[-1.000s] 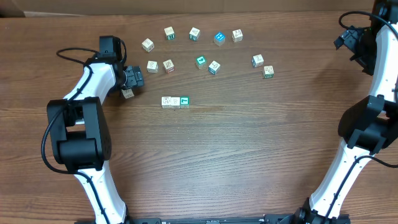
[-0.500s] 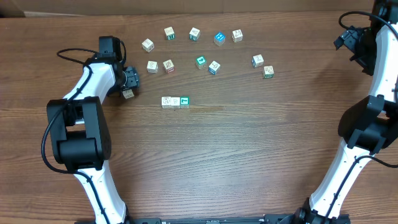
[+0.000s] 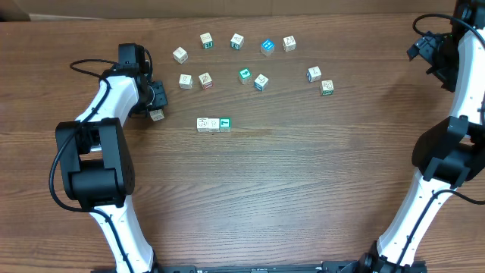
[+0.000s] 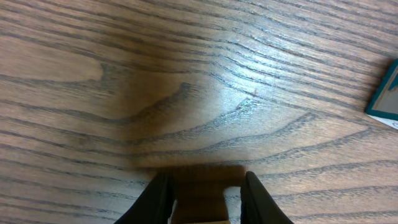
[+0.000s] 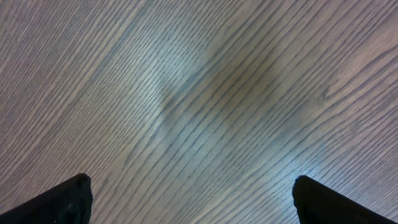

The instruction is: Form a horizontal line

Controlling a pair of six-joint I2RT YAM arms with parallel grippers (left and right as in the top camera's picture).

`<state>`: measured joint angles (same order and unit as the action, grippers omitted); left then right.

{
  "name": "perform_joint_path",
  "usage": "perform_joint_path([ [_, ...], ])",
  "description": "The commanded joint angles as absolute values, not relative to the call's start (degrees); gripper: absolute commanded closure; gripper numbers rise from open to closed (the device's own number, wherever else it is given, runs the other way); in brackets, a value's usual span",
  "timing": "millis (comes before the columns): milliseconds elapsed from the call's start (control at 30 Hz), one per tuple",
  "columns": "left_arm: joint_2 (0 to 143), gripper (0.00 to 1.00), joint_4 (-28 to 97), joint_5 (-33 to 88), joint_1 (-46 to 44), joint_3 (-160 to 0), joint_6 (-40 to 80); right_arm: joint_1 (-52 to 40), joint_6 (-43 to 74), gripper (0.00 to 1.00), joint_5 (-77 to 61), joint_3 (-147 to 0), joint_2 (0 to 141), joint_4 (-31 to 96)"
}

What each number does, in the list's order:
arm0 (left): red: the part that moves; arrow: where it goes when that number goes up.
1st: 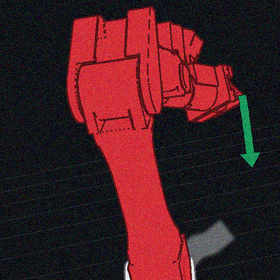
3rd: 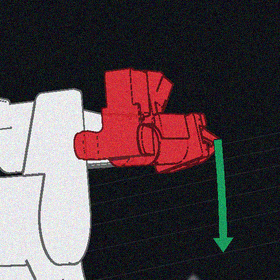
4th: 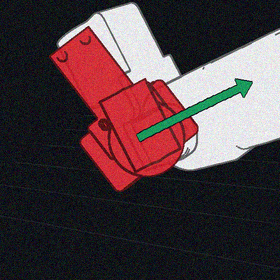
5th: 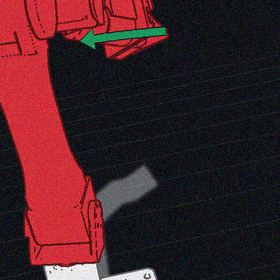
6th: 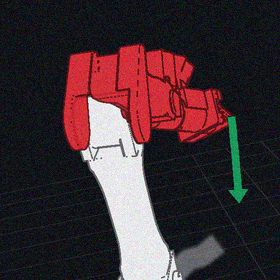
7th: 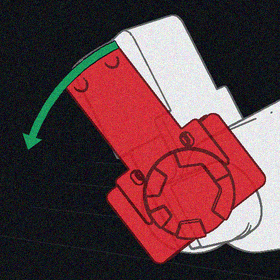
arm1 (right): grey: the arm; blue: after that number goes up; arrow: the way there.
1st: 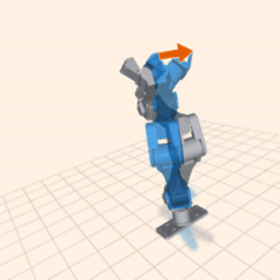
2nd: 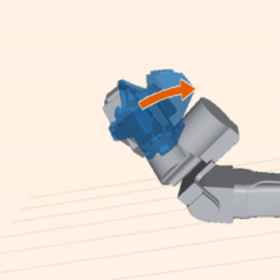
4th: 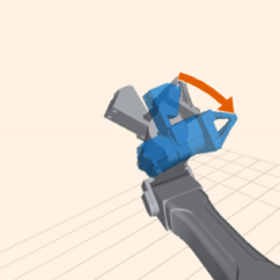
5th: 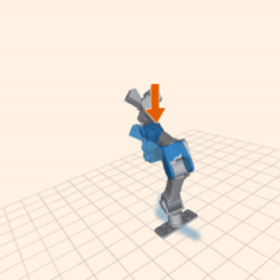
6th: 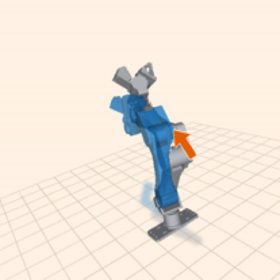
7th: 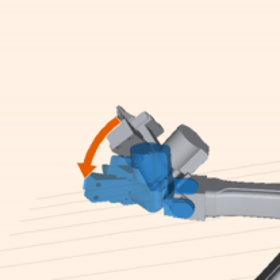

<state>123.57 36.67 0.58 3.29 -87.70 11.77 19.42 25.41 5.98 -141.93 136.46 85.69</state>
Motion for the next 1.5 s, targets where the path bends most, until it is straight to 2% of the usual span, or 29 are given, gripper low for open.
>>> perform_joint_path([
  [0, 127.1, 0.9, 37.9, 4.8, 1.8, -86.3, 11.8, 19.6, 25.2, 0.0, 6.1, -141.8, 135.5, 85.6],
  [33, 127.1, 0.86, 37.9, 4.8, 1.8, -86.3, 11.8, 19.6, 25.2, 0.0, 6.1, -141.8, 135.5, 85.6],
  [233, 127.1, 0.85, 38.8, 4.7, 1.8, -86.3, 11.8, 19.6, 25.2, 0.0, 6.1, -141.7, 135.5, 85.6],
  [267, 127.1, 0.82, 38.9, 4.6, 1.8, -86.3, 11.8, 19.6, 25.2, 0.0, 6.1, -141.7, 135.5, 85.6],
  [400, 127.1, 0.65, 38.7, 4.5, 1.8, -86.3, 11.8, 19.6, 25.2, 0.0, 6.1, -141.7, 135.5, 85.6],
  [500, 127.1, 0.29, 38.2, 4.5, 1.9, -86.3, 11.8, 19.6, 25.2, 0.0, 6.1, -141.7, 135.5, 85.6],
  [633, 127.1, 0.22, 36.6, 4.5, 1.9, -86.3, 12.1, 19.6, 25.2, 0.0, 6.1, -141.8, 135.5, 85.6],
  [800, 127.1, 0.28, 36.6, 4.6, 1.8, -86.3, 13.4, 19.6, 25.2, 0.0, 6.1, -141.7, 135.5, 85.6],
  [967, 127.1, 0.49, 37.1, 4.6, 1.8, -86.3, 14.1, 19.6, 25.2, 0.0, 6.1, -141.8, 135.5, 85.6],
  [1100, 127.1, 0.6, 38.1, 4.6, 1.8, -86.3, 14.4, 19.6, 25.2, 0.0, 6.1, -141.8, 135.5, 85.6],
  [1233, 127.1, 0.59, 39.7, 4.6, 1.8, -86.3, 15.9, 19.6, 25.2, 0.0, 6.1, -141.7, 135.5, 85.6],
  [1300, 127.1, 0.53, 40.6, 4.6, 1.8, -86.3, 16.8, 19.6, 25.2, 0.0, 6.1, -141.7, 135.5, 85.6],
  [1333, 127.1, 0.45, 41.0, 4.6, 1.8, -86.3, 16.8, 19.6, 25.2, 0.0, 6.1, -141.7, 135.5, 85.6],
  [1467, 127.1, 0.42, 42.6, 4.6, 1.8, -86.8, 16.8, 19.6, 25.2, 0.0, 6.1, -141.8, 135.5, 85.6],
])
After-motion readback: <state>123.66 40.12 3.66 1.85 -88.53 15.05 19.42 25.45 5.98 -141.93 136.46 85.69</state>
